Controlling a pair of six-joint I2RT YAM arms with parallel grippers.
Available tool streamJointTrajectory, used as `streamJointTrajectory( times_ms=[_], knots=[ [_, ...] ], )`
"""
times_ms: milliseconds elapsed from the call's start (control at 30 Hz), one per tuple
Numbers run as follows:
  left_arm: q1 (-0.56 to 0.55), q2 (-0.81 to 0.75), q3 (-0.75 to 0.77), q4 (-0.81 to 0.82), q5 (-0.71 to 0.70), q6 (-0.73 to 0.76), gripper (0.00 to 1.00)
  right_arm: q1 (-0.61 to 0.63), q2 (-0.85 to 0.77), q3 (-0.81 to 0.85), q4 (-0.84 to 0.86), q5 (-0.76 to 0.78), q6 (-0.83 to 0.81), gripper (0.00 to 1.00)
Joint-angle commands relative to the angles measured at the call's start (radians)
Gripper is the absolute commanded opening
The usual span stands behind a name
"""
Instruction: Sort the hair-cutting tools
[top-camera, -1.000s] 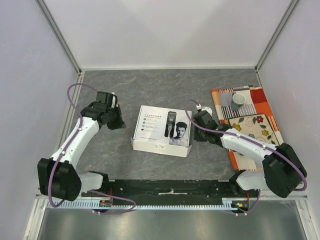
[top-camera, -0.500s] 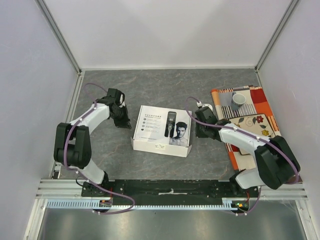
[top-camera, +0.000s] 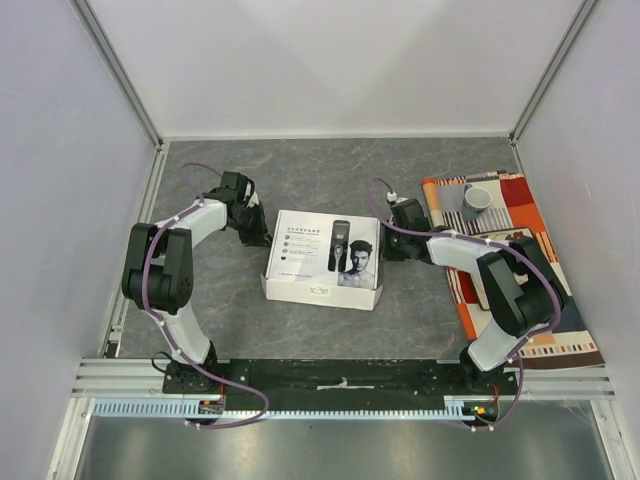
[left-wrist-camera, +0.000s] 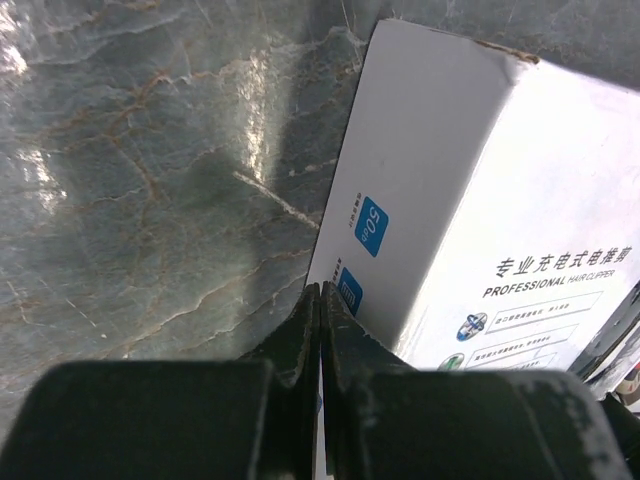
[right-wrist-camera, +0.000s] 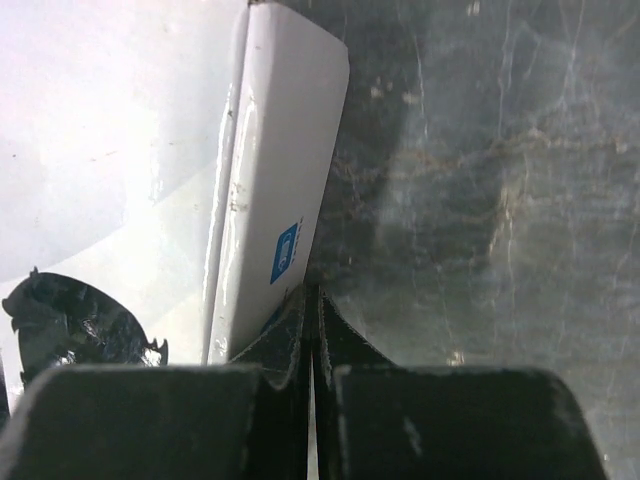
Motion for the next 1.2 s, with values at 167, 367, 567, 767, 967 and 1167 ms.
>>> streamJointTrajectory(
  times_ms=[167,367,567,767,967,1167],
  knots=[
    [-0.058,0.055,0.072,0.075,0.106,-0.009,0.02,-0.012,0.115,0.185,0.101,-0.072,-0.018,0.00],
    [-0.071,0.075,0.121,0.078,0.118,-0.029,0.02,-0.032,0.173,0.276,0.046,-0.072,-0.036,0.00],
    [-0.069,0.029,0.126,0.034,0.016,-0.004,0.02,-0.033,0.147,0.285,0.005,0.000,-0.059,0.00],
    [-0.057,-0.052,0.126,-0.015,-0.081,0.022,0.18,-0.047,0.072,0.282,-0.052,0.125,-0.075,0.38],
    [-0.028,-0.121,0.089,-0.052,-0.124,0.045,0.34,-0.073,0.018,0.244,-0.089,0.186,-0.087,0.62],
    [-0.018,-0.174,0.017,-0.072,-0.179,0.042,0.43,-0.080,-0.014,0.195,-0.106,0.197,-0.085,0.72]
  ],
)
